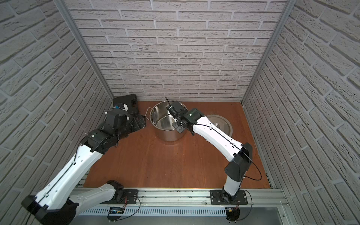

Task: Stir the soup with a spoon
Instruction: Stir the soup in the pan with a stick.

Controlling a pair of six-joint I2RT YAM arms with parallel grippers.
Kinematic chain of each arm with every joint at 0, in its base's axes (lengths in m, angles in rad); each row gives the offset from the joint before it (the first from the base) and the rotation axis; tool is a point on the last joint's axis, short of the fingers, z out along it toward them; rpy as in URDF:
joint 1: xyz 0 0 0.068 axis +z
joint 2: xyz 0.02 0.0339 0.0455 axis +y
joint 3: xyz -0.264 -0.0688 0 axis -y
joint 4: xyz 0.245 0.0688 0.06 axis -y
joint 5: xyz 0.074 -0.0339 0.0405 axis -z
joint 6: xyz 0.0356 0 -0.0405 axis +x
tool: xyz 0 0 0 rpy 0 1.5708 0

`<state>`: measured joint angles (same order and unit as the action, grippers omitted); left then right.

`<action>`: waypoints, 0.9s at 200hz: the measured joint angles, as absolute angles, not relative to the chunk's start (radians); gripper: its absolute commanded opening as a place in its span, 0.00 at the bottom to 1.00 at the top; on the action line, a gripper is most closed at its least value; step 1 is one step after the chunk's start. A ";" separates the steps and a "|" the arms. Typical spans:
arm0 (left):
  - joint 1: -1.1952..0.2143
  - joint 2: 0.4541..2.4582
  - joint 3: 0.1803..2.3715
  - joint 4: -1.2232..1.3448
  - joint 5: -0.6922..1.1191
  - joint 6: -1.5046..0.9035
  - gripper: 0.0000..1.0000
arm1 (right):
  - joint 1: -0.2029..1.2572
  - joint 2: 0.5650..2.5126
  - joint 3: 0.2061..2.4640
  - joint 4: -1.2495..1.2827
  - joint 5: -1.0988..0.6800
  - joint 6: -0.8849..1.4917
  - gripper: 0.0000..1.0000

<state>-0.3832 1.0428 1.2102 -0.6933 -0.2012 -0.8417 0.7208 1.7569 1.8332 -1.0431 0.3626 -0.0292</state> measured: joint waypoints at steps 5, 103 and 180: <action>-0.382 1.034 1.205 -0.693 -0.199 -0.842 0.98 | 0.716 1.769 1.845 -1.041 0.363 -0.034 0.03; -0.368 0.991 1.169 -0.666 -0.159 -0.826 0.98 | 0.732 1.922 2.037 -1.030 0.271 -0.059 0.03; -0.364 1.058 1.169 -0.627 -0.144 -0.827 0.98 | 0.785 1.787 1.819 -1.035 0.255 -0.022 0.03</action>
